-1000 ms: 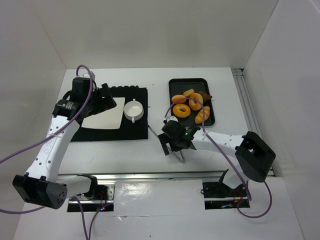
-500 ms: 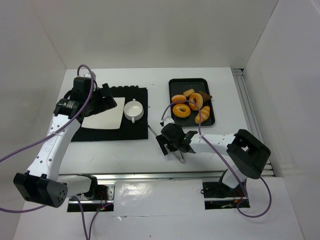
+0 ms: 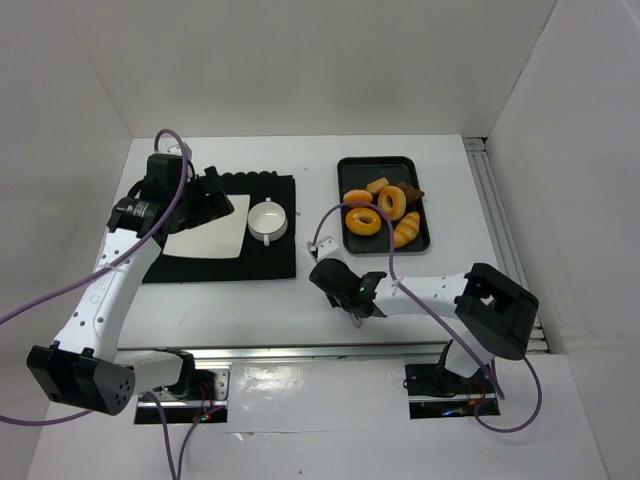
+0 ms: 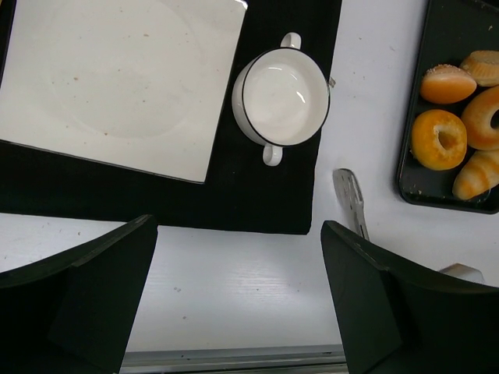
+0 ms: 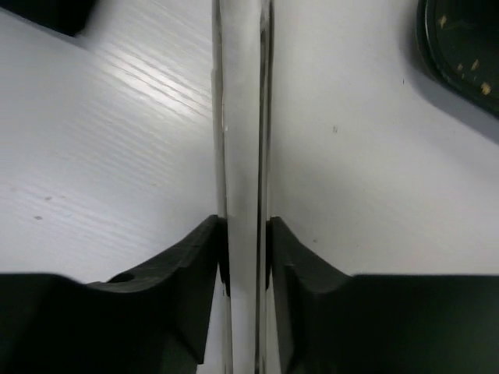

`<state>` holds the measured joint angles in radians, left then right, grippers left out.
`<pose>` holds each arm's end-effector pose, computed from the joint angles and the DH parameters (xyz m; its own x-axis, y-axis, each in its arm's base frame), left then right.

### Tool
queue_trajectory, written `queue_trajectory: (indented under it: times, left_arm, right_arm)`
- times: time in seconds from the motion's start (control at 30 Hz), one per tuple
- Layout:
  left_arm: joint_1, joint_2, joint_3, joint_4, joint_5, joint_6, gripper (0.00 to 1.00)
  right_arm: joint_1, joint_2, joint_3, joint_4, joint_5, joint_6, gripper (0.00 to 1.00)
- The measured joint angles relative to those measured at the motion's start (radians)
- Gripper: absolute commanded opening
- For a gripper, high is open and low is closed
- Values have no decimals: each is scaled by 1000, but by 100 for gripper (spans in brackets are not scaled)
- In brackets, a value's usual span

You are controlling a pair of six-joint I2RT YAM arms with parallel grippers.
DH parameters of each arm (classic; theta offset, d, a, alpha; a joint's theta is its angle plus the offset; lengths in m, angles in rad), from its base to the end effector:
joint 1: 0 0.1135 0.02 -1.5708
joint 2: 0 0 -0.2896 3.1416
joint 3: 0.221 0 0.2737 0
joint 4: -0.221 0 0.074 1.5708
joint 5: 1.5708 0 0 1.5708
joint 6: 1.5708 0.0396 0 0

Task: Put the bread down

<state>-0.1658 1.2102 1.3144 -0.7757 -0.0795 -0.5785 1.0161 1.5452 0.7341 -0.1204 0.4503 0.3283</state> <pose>0.2629 -0.0408 0.4013 -0.5702 -0.4572 -0.6825 -0.2491 0.8879 -0.3867 0.1755 0.2505 0.1627 -0.6028 -0.4217 -0.6774 -0.4587 0.8778 -0.1383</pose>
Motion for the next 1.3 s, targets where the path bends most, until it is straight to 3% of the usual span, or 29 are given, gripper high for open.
queue_trajectory:
  times: [0.23,0.47,0.67,0.9,1.3]
  left_arm:
    - [6,0,1,0,0,3,100]
    - [15,-2,2,2,0,6,100]
    - [18,-2,14,4,8,13,100]
    - [26,-3,17,19,17,26,100]
    - [26,-3,17,21,25,26,100]
  right_arm:
    - [5,-142,210,-160,43,4,30]
    - [-307,-206,470,-388,-60,80,34]
    - [-534,-210,476,-584,-184,148,39]
    - [-674,-223,476,-644,-263,142,48]
    - [-713,-193,476,-673,-297,119,49]
